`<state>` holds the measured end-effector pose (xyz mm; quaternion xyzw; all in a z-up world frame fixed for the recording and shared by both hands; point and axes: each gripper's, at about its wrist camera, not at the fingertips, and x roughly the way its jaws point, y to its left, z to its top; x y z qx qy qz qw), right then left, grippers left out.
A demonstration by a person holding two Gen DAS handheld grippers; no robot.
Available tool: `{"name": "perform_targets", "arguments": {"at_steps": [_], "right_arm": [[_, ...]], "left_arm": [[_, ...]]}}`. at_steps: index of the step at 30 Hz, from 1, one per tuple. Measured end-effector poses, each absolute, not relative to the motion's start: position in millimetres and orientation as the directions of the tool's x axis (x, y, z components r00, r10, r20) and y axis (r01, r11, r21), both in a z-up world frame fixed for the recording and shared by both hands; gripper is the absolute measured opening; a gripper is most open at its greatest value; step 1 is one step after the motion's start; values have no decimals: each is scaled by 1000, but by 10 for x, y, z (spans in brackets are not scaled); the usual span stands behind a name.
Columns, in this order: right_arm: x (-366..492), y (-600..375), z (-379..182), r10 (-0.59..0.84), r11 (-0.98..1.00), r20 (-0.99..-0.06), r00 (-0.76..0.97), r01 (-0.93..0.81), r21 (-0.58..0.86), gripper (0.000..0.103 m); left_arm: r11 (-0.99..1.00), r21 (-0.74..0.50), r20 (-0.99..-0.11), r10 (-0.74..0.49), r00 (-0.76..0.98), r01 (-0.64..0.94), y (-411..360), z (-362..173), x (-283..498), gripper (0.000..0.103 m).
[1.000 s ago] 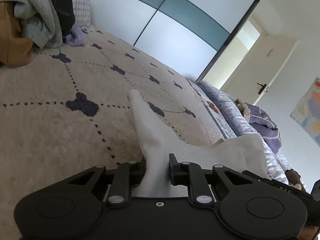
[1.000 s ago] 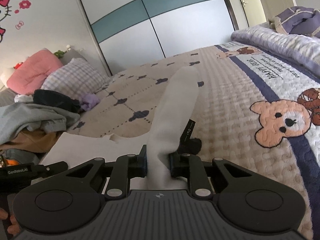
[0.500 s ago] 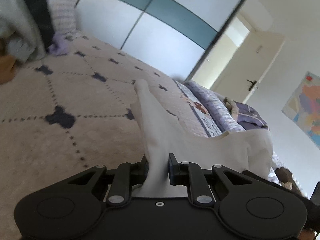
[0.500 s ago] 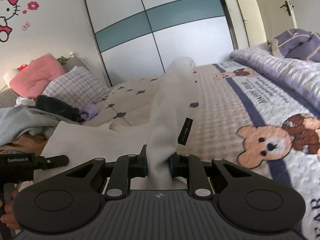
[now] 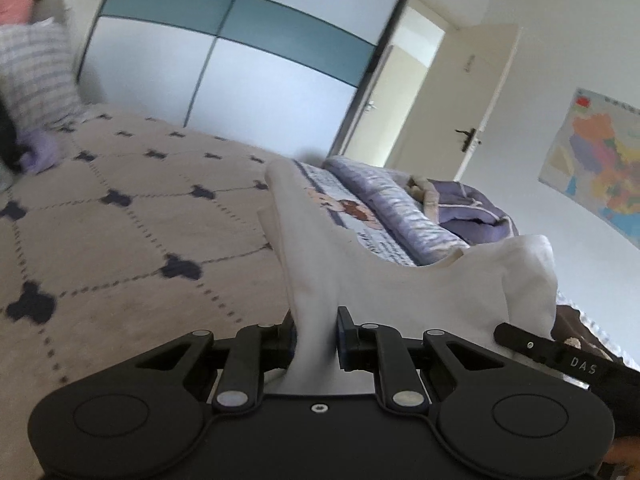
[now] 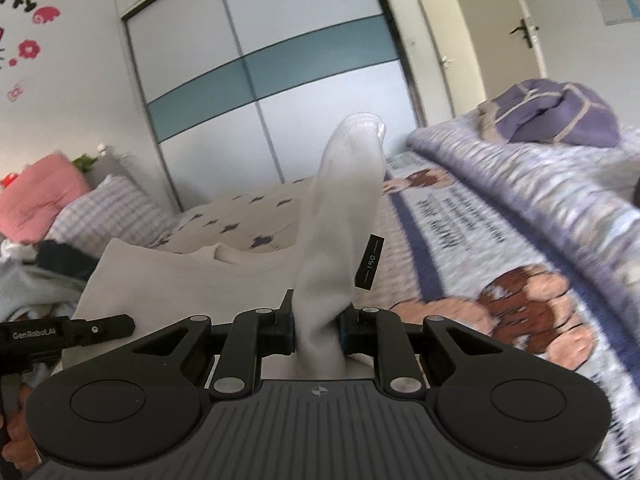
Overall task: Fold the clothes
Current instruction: 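Lift the folded shirt with both grippers and carry it toward the checked bed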
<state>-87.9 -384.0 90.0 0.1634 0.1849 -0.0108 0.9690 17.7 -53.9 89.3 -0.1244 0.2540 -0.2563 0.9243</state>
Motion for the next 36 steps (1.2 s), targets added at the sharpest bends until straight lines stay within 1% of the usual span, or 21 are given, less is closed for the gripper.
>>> {"name": "perform_targets", "arguments": {"at_steps": [9,16,26,32,36], "right_arm": [[-1031,-4401,1070,-82,908,-324,943,205,366,23],[-1278,-4904,1129,-209,857,-298,932,321,403,23],[-1821,-5537,1270,-415,785,-257,873,486,383,22],[-2154,-5889,1275,-511,740,-231,828,560,372,22],[-2374,-6118,1257,-564,696,-218,796,601,393,21]], "left_arm": [[808,-334,-386,-587,712,485,-1322,1112,385,13],[774,-319,-374,-633,678,547,-2041,1241,498,13],[688,-284,-354,-723,594,668,-3288,1420,502,13],[626,-266,-348,-772,533,733,-3980,1432,383,13],[583,-261,-329,-803,497,769,-4415,1478,293,13]]}}
